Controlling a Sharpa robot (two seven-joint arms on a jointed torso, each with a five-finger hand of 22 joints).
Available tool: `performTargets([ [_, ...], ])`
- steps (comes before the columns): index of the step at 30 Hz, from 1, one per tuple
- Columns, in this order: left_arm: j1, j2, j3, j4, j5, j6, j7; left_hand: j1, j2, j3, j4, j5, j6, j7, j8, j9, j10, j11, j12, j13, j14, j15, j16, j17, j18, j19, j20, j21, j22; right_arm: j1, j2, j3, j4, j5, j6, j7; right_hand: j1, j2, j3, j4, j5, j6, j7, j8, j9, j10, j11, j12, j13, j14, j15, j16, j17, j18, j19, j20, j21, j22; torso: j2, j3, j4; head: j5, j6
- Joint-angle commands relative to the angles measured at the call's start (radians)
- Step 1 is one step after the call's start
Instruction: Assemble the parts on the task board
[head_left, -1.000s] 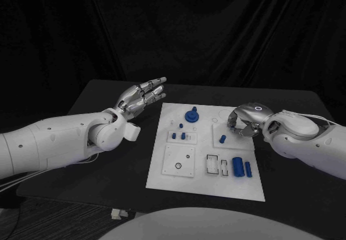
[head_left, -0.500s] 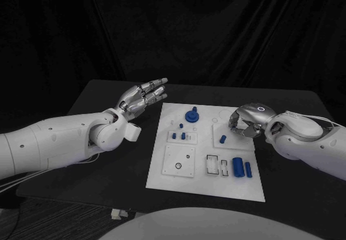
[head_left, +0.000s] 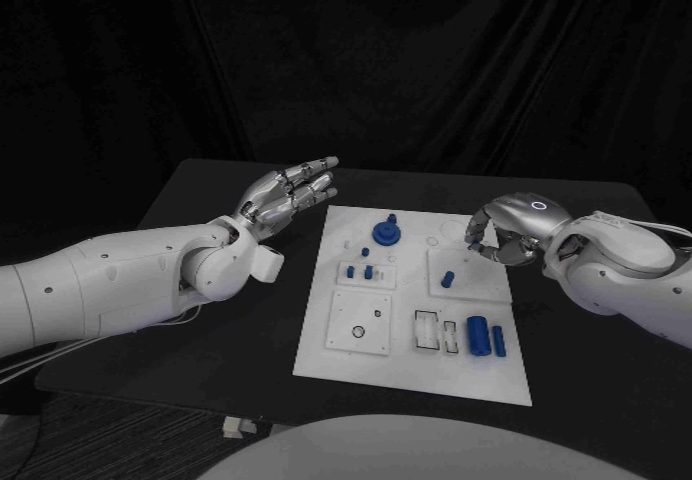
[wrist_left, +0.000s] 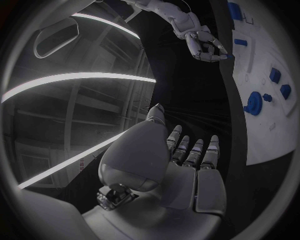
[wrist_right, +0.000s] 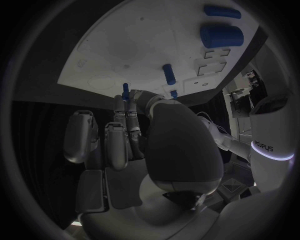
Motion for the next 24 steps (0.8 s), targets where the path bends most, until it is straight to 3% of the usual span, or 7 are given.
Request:
performTargets([
  [1,-0.001,0.003,0.001,-0.001,-0.001,0.014,0.021,0.008,-0.001,0.002,-0.006,0.005,0.005,0.000,0.004,0.001,0.003,-0.006,0.006,0.001,0.002,0.004,0.006,0.001,-0.017,0.005,0.001,0.007,0.001,0.017,-0.012,0.001,0.032,-0.002,-0.022,-0.028,0.008,0.003,0.000,-0.005,0.004,0.006,0.003,0.003,0.001,0.012,-0.003,0.006,0.002,0.048,0.005,-0.006,0.056,-0.006,-0.001,0.004,-0.005,0.167,0.000,0.0001,0.0009,-0.002,0.000],
  [6,-0.001,0.007,0.001,-0.003,-0.001,0.016,0.020,0.010,-0.001,0.002,-0.008,0.006,0.008,0.002,0.005,0.001,0.003,-0.007,0.005,0.001,0.002,0.005,0.006,0.001,-0.018,0.006,0.001,0.007,0.001,0.041,-0.027,0.001,0.085,-0.006,-0.023,-0.036,0.009,0.004,0.000,-0.005,0.004,0.008,0.003,0.003,0.002,0.014,-0.002,0.006,0.002,0.048,0.006,-0.008,0.054,-0.006,-0.001,0.005,-0.005,0.167,0.000,-0.0002,0.0009,-0.002,0.000],
  [13,-0.002,0.008,0.001,-0.003,-0.001,0.017,0.019,0.011,-0.001,0.003,-0.009,0.007,0.011,0.004,0.006,0.002,0.003,-0.008,0.005,0.001,0.003,0.005,0.007,0.001,-0.019,0.007,0.001,0.007,0.002,0.051,-0.027,0.001,0.157,-0.007,-0.008,-0.044,0.009,0.004,0.000,-0.006,0.004,0.008,0.003,0.003,0.002,0.015,-0.002,0.006,0.001,0.047,0.006,-0.009,0.052,-0.006,-0.002,0.005,-0.007,0.167,0.000,-0.0002,0.0003,0.004,0.000],
  [24,-0.002,-0.001,0.001,-0.002,-0.001,0.021,0.016,0.013,0.001,0.003,-0.010,0.009,0.012,0.005,0.006,0.002,0.003,-0.007,0.006,0.002,0.004,0.006,0.007,0.001,-0.020,0.008,0.001,0.008,0.002,0.013,0.011,0.001,0.252,-0.041,0.008,-0.064,0.008,0.003,0.000,-0.006,-0.002,-0.001,0.006,-0.005,0.002,0.018,-0.001,0.003,0.000,0.047,0.007,-0.009,0.051,-0.005,-0.003,0.006,-0.009,0.166,0.001,-0.0004,0.0018,0.010,0.000],
])
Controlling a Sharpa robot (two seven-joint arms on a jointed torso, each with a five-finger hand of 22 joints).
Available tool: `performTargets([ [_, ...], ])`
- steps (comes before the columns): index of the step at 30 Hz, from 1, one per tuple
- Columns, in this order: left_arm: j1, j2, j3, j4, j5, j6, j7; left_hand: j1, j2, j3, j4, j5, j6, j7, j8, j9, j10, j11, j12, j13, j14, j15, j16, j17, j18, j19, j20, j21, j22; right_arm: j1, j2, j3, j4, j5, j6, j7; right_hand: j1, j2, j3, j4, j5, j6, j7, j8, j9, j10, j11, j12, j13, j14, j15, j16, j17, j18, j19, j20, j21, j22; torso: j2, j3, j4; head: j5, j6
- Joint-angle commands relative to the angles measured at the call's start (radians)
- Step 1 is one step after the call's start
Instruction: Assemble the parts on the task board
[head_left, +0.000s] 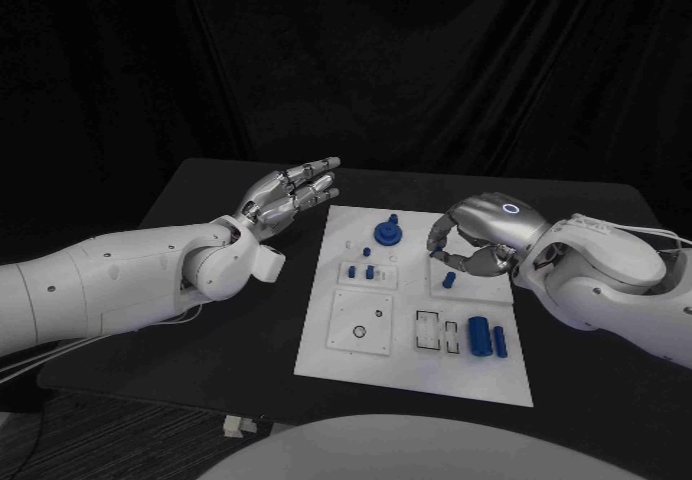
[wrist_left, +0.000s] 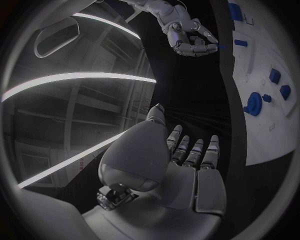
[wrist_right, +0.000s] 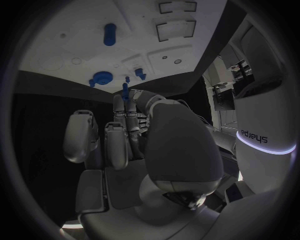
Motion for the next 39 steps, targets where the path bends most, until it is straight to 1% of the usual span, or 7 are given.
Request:
performTargets([
  [1,-0.001,-0.001,0.001,0.002,0.000,0.012,0.016,0.013,0.001,0.000,-0.007,0.005,0.009,0.001,0.006,0.001,0.000,-0.003,0.006,0.001,0.004,0.006,0.003,0.002,-0.020,0.008,0.001,0.004,-0.001,-0.017,0.015,0.000,0.017,-0.032,0.016,-0.035,0.005,0.000,0.000,-0.006,-0.001,-0.005,0.003,-0.006,0.001,0.014,-0.004,-0.002,-0.001,0.047,0.007,-0.006,0.051,-0.005,-0.003,0.006,-0.005,0.166,0.001,0.0004,0.0009,0.006,0.000],
  [8,-0.002,-0.003,0.001,0.003,0.000,0.012,0.015,0.013,0.001,0.000,-0.007,0.005,0.010,0.002,0.006,0.001,0.000,-0.003,0.007,0.001,0.004,0.006,0.004,0.002,-0.020,0.009,0.001,0.004,0.000,-0.063,0.059,0.000,0.013,-0.064,0.029,-0.033,0.005,0.002,0.001,-0.007,-0.007,-0.011,0.004,-0.011,0.000,0.015,-0.003,-0.004,-0.002,0.047,0.008,-0.007,0.049,-0.005,-0.004,0.007,-0.007,0.166,0.002,0.0002,0.0002,0.030,0.000],
  [12,-0.003,-0.002,0.001,0.003,0.000,0.012,0.014,0.014,0.001,0.000,-0.007,0.005,0.010,0.002,0.007,0.001,0.000,-0.003,0.007,0.001,0.004,0.006,0.004,0.002,-0.020,0.008,0.001,0.004,-0.001,-0.089,0.086,0.000,-0.001,-0.077,0.036,-0.029,0.005,0.002,0.001,-0.007,-0.009,-0.013,0.005,-0.014,0.000,0.015,-0.003,-0.005,-0.003,0.046,0.009,-0.008,0.048,-0.005,-0.004,0.008,-0.008,0.166,-0.003,-0.0014,0.0002,0.036,0.000],
  [16,-0.003,-0.002,0.001,0.004,0.000,0.012,0.013,0.014,0.001,0.000,-0.007,0.005,0.010,0.002,0.007,0.001,0.000,-0.003,0.007,0.001,0.004,0.006,0.004,0.002,-0.020,0.008,0.001,0.004,-0.001,-0.106,0.112,0.000,-0.014,-0.082,0.049,-0.026,0.006,0.002,0.001,-0.008,-0.010,-0.015,0.005,-0.016,-0.001,0.015,-0.002,-0.006,-0.003,0.046,0.009,-0.008,0.048,-0.004,-0.005,0.008,-0.009,0.165,-0.002,-0.0001,0.0003,0.037,0.000],
  [22,-0.005,-0.001,0.001,0.003,0.000,0.013,0.012,0.014,0.001,0.000,-0.007,0.005,0.010,0.002,0.007,0.001,0.000,-0.003,0.007,0.001,0.004,0.006,0.004,0.002,-0.020,0.008,0.001,0.004,-0.001,-0.123,0.139,0.000,-0.028,-0.084,0.068,-0.025,0.006,0.002,0.002,-0.009,-0.011,-0.018,0.007,-0.019,-0.001,0.014,-0.001,-0.008,-0.004,0.046,0.010,-0.009,0.047,-0.004,-0.006,0.008,-0.012,0.165,0.001,0.0007,-0.0005,0.036,0.000],
  [28,-0.007,0.000,0.001,0.003,0.000,0.016,0.010,0.015,0.002,0.000,-0.008,0.006,0.013,0.003,0.007,0.001,0.000,-0.003,0.007,0.001,0.005,0.007,0.004,0.002,-0.021,0.008,0.001,0.004,-0.003,-0.135,0.159,0.000,-0.040,-0.085,0.080,-0.024,0.005,0.002,0.001,-0.009,-0.012,-0.022,0.008,-0.022,-0.002,0.013,0.000,-0.009,-0.004,0.046,0.010,-0.009,0.046,-0.003,-0.007,0.009,-0.014,0.164,0.001,0.0011,0.0001,0.029,0.000],
  [39,-0.013,-0.003,0.001,0.002,0.000,0.017,0.008,0.015,0.002,0.000,-0.008,0.006,0.013,0.003,0.007,0.001,0.000,-0.003,0.007,0.001,0.005,0.007,0.004,0.002,-0.021,0.008,0.001,0.004,-0.003,-0.147,0.181,0.000,-0.049,-0.085,0.071,-0.018,0.004,0.003,0.001,-0.009,-0.012,-0.025,0.009,-0.025,-0.002,0.013,0.000,-0.011,-0.005,0.045,0.011,-0.011,0.043,-0.003,-0.007,0.009,-0.015,0.164,0.001,0.0006,-0.0010,0.035,0.000],
])
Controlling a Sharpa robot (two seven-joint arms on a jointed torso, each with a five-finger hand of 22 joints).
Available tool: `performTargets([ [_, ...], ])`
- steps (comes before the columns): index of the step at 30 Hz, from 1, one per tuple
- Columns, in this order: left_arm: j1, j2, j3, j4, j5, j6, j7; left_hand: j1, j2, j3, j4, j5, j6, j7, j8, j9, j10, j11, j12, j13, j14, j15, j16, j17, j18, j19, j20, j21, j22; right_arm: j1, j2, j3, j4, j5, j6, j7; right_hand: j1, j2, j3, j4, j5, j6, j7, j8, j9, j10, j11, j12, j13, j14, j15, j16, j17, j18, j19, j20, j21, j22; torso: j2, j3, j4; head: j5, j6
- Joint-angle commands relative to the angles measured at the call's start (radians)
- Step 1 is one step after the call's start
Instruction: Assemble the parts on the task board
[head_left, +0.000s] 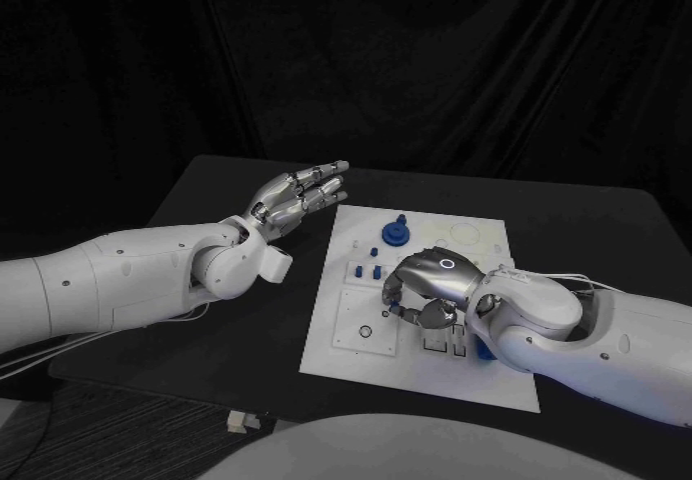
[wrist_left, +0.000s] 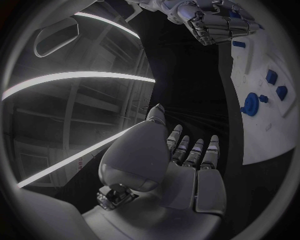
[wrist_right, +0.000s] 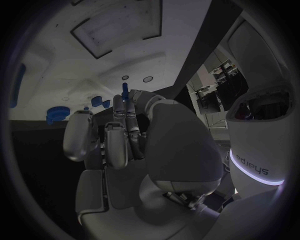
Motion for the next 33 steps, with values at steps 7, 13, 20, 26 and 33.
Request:
performTargets([
  [7,-0.008,0.001,0.001,-0.001,0.000,0.014,0.009,0.012,-0.002,0.001,-0.008,0.007,0.011,0.002,0.004,0.002,0.001,-0.003,0.007,0.001,0.003,0.004,0.006,0.002,-0.022,0.009,0.001,0.004,-0.001,-0.006,0.010,0.001,0.002,-0.011,0.001,-0.007,0.004,0.003,-0.002,-0.006,-0.005,-0.009,-0.001,-0.005,-0.001,0.009,-0.002,-0.005,0.000,0.046,0.005,-0.007,0.043,-0.003,-0.005,0.006,-0.008,0.163,0.000,-0.0001,0.0006,0.006,0.000],
  [13,-0.012,0.002,0.001,-0.002,0.000,0.016,0.007,0.013,-0.001,0.001,-0.009,0.008,0.012,0.003,0.004,0.002,0.001,-0.003,0.007,0.001,0.004,0.004,0.006,0.002,-0.022,0.008,0.001,0.004,-0.003,-0.007,0.018,0.001,-0.005,-0.011,0.002,-0.006,0.004,0.003,-0.002,-0.006,-0.005,-0.010,-0.001,-0.006,-0.002,0.009,-0.002,-0.005,0.000,0.045,0.006,-0.007,0.043,-0.003,-0.005,0.006,-0.008,0.163,0.000,0.0001,0.0005,0.007,0.000],
  [20,-0.014,0.002,0.001,-0.002,0.000,0.017,0.006,0.014,-0.001,0.001,-0.009,0.008,0.012,0.004,0.005,0.002,0.000,-0.003,0.006,0.001,0.005,0.005,0.007,0.002,-0.023,0.008,0.001,0.003,-0.004,-0.013,0.026,0.001,-0.017,-0.011,0.010,-0.005,0.005,0.003,-0.002,-0.007,-0.005,-0.013,0.000,-0.009,-0.002,0.009,-0.002,-0.006,0.000,0.045,0.006,-0.009,0.040,-0.002,-0.007,0.007,-0.013,0.162,0.000,-0.0001,0.0000,0.009,0.000],
  [26,-0.015,0.002,0.001,-0.003,0.000,0.018,0.005,0.014,-0.001,0.001,-0.009,0.008,0.012,0.004,0.005,0.002,0.000,-0.003,0.006,0.001,0.005,0.005,0.007,0.002,-0.023,0.008,0.001,0.003,-0.004,-0.017,0.027,0.001,-0.023,-0.011,0.020,-0.008,0.005,0.004,-0.001,-0.008,-0.005,-0.014,0.000,-0.010,-0.003,0.009,-0.001,-0.007,0.000,0.043,0.006,-0.011,0.037,-0.001,-0.008,0.007,-0.016,0.161,0.000,-0.0001,0.0003,0.008,0.000],
  [33,-0.016,0.004,0.001,-0.004,0.000,0.020,0.004,0.014,-0.001,0.001,-0.009,0.008,0.012,0.004,0.005,0.002,0.000,-0.003,0.006,0.001,0.005,0.005,0.007,0.002,-0.023,0.008,0.001,0.003,-0.004,-0.020,0.028,0.001,-0.026,-0.011,0.025,-0.010,0.006,0.004,-0.001,-0.008,-0.004,-0.015,0.000,-0.012,-0.003,0.008,-0.001,-0.007,-0.001,0.043,0.007,-0.012,0.036,-0.001,-0.009,0.008,-0.018,0.160,0.000,0.0000,0.0003,0.007,0.000],
])
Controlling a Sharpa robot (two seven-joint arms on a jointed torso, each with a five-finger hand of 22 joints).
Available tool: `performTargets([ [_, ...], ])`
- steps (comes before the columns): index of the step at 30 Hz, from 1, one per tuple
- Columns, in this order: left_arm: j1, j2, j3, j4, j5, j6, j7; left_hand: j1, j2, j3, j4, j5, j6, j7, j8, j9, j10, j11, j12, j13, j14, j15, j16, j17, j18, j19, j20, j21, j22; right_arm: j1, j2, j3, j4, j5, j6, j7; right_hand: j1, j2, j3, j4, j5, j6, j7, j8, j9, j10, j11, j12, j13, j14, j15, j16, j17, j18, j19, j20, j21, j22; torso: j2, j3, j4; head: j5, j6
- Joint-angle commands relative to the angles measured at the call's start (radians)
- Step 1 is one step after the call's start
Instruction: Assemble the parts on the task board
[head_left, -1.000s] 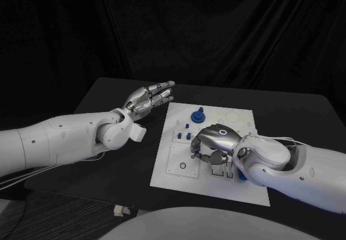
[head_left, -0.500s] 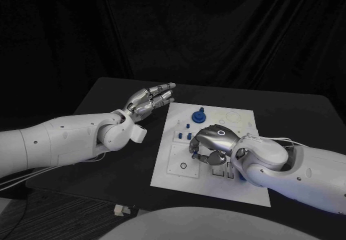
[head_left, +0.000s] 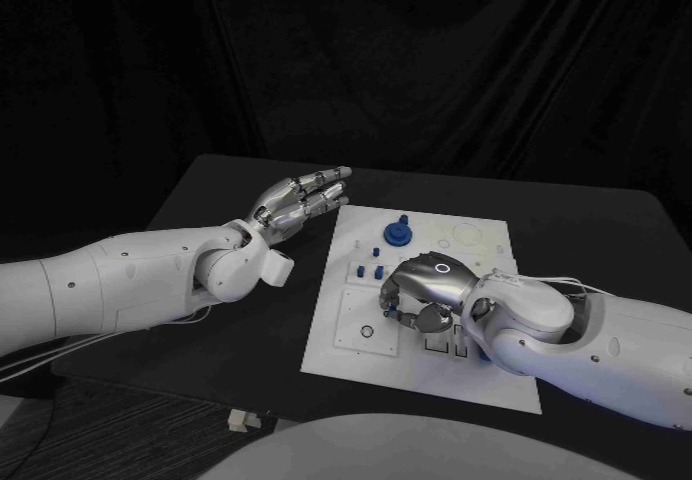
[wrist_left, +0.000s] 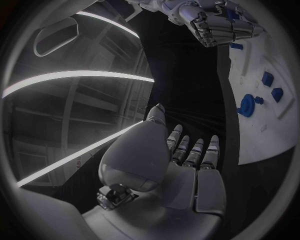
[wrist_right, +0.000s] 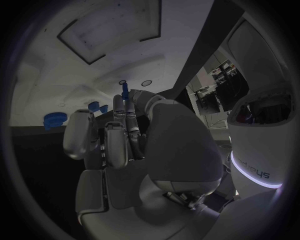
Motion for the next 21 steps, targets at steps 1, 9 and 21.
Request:
performTargets([
  [1,-0.001,0.003,0.001,0.001,0.000,0.013,0.009,0.010,0.003,-0.002,-0.006,0.005,0.008,0.000,0.005,0.001,0.000,-0.003,0.002,0.002,0.005,0.005,0.003,0.001,-0.007,0.008,0.001,0.003,-0.001,-0.003,0.001,0.001,-0.001,-0.008,0.013,-0.010,0.006,0.004,0.002,-0.006,0.000,-0.008,0.001,-0.007,-0.002,0.005,0.002,0.001,0.001,0.043,0.007,-0.004,0.036,-0.001,-0.006,0.004,-0.003,0.160,0.000,0.0001,0.0000,0.000,0.000],
  [9,-0.002,0.004,0.001,0.000,0.000,0.014,0.007,0.010,0.003,-0.002,-0.006,0.005,0.008,0.000,0.005,0.001,0.000,-0.003,0.002,0.002,0.005,0.005,0.003,0.001,-0.007,0.008,0.001,0.003,-0.001,-0.008,0.005,0.001,-0.003,-0.008,0.014,-0.009,0.006,0.004,0.002,-0.006,0.000,-0.009,0.001,-0.008,-0.002,0.005,0.002,0.000,0.001,0.043,0.007,-0.005,0.035,-0.001,-0.006,0.004,-0.004,0.160,0.001,0.0004,-0.0005,0.001,0.000],
  [21,-0.003,0.004,0.001,0.000,0.000,0.016,0.005,0.012,0.005,-0.001,-0.007,0.006,0.009,0.001,0.005,0.001,0.001,-0.003,0.003,0.002,0.006,0.006,0.004,0.002,-0.009,0.008,0.001,0.003,-0.002,-0.013,0.009,0.001,-0.011,-0.008,-0.003,-0.004,0.008,0.007,0.003,-0.008,0.001,-0.008,0.001,-0.009,-0.002,0.005,0.002,-0.001,0.001,0.042,0.008,-0.005,0.034,-0.001,-0.007,0.005,-0.005,0.160,0.000,0.0001,-0.0002,0.003,0.000],
])
